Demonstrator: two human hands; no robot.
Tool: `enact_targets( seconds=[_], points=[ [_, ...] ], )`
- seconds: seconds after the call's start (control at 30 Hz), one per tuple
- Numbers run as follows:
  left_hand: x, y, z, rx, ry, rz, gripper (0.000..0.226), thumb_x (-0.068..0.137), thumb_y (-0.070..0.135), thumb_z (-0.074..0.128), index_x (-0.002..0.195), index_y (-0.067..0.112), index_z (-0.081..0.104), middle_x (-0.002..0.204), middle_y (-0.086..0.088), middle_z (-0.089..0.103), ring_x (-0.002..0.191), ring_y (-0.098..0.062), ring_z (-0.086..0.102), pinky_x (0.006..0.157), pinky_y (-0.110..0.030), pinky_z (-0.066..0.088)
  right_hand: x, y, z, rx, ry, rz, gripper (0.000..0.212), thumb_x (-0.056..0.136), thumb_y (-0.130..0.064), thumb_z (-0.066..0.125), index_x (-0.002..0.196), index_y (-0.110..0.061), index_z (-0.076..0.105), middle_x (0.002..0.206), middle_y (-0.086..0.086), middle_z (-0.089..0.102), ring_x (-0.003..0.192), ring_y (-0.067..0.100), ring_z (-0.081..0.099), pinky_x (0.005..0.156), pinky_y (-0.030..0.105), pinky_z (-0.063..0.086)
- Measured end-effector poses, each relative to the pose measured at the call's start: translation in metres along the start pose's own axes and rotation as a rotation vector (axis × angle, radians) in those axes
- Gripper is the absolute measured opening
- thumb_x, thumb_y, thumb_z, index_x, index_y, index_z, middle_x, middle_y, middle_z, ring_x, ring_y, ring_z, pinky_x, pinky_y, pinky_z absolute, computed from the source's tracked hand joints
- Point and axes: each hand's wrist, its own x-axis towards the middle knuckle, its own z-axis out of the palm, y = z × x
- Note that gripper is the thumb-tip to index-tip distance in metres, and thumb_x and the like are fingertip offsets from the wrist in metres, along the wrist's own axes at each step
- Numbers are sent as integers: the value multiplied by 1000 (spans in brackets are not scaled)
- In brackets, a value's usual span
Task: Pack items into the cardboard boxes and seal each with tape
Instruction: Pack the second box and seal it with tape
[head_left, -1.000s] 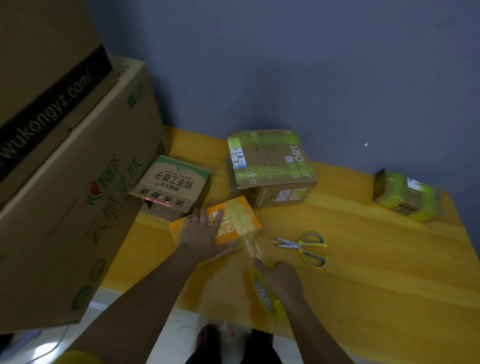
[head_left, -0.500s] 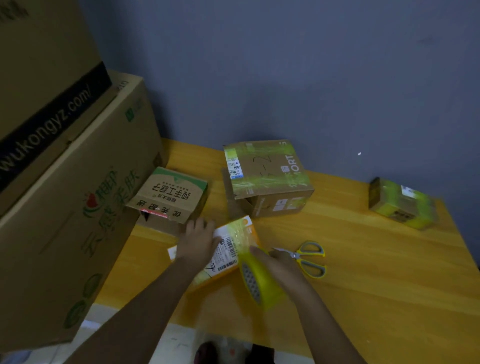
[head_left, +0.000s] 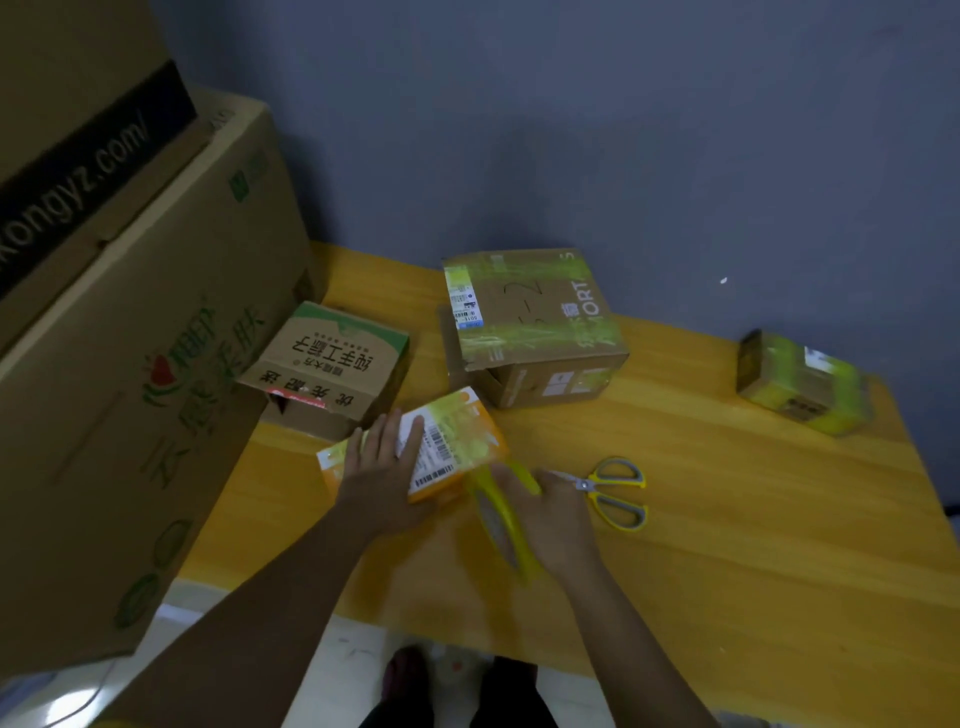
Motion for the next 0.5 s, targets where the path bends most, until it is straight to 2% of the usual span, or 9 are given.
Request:
enact_targets(
  seconds=[0.1, 0.17, 0.23, 0.27, 0.3, 0.33, 0.37, 0.43, 0.5],
  points=[
    [1, 3, 3, 30, 34, 40, 103, 78, 85, 7, 140, 10, 41, 136, -22, 53, 120, -38, 56, 89, -60, 47, -10, 44, 9, -299, -81, 286, 57, 88, -67, 48, 82, -13, 64, 83, 8, 63, 81, 25, 59, 70, 33, 42],
    [4, 4, 3, 1, 13, 46, 103, 78, 85, 6, 140, 11, 41, 136, -22, 53, 120, -37, 56, 89, -60, 48, -1, 53, 18, -351, -115, 364, 69, 86, -72, 44, 98, -7, 64, 99, 11, 64, 85, 27, 58, 74, 34, 45],
    [4, 5, -5, -15, 43, -23, 114, 73, 89, 1, 145, 8, 36, 142, -22, 46, 127, -37, 50, 93, -61, 45, 15, 46, 20, -394, -111, 380, 68, 89, -69, 43, 103, -7, 63, 102, 11, 63, 93, 28, 60, 72, 32, 43],
    [5, 6, -10, -23, 42, -54, 125, 64, 93, -6, 151, 7, 23, 152, -21, 31, 137, -37, 36, 104, -62, 35, 22, 41, 19, -411, -114, 379, 65, 89, -68, 43, 100, -7, 63, 99, 10, 63, 94, 27, 61, 71, 31, 41],
    [7, 6, -12, -36, 19, -49, 135, 51, 96, -13, 154, 11, 2, 159, -18, 8, 146, -34, 14, 112, -60, 17, 27, 40, 18, -417, -129, 377, 63, 88, -69, 43, 95, -10, 63, 92, 9, 61, 90, 26, 62, 70, 31, 40],
    [7, 7, -15, -74, -46, -50, 139, 38, 97, -19, 151, 17, -16, 160, -13, -13, 148, -31, -6, 115, -56, 1, 32, 42, 18, -405, -149, 383, 63, 87, -71, 43, 90, -11, 61, 84, 6, 58, 84, 25, 61, 68, 31, 40],
    [6, 7, -17, -107, -66, -56, 140, 30, 97, -21, 148, 21, -25, 157, -9, -24, 146, -28, -18, 115, -53, -8, 33, 42, 18, -388, -171, 400, 64, 85, -74, 42, 89, -12, 60, 78, 3, 54, 81, 24, 60, 65, 30, 40],
    [4, 7, -20, -98, -70, -48, 144, 22, 98, -23, 146, 23, -30, 155, -7, -31, 144, -27, -25, 114, -51, -11, 32, 45, 16, -344, -218, 422, 72, 82, -78, 41, 101, -11, 60, 83, 2, 57, 88, 24, 61, 68, 31, 44],
    [1, 7, -22, -92, -73, -40, 148, 20, 98, -23, 147, 23, -28, 155, -7, -31, 143, -28, -27, 115, -50, -12, 28, 49, 11, -296, -255, 432, 85, 81, -79, 42, 128, -9, 55, 111, 7, 63, 103, 24, 61, 81, 33, 45]
  ],
)
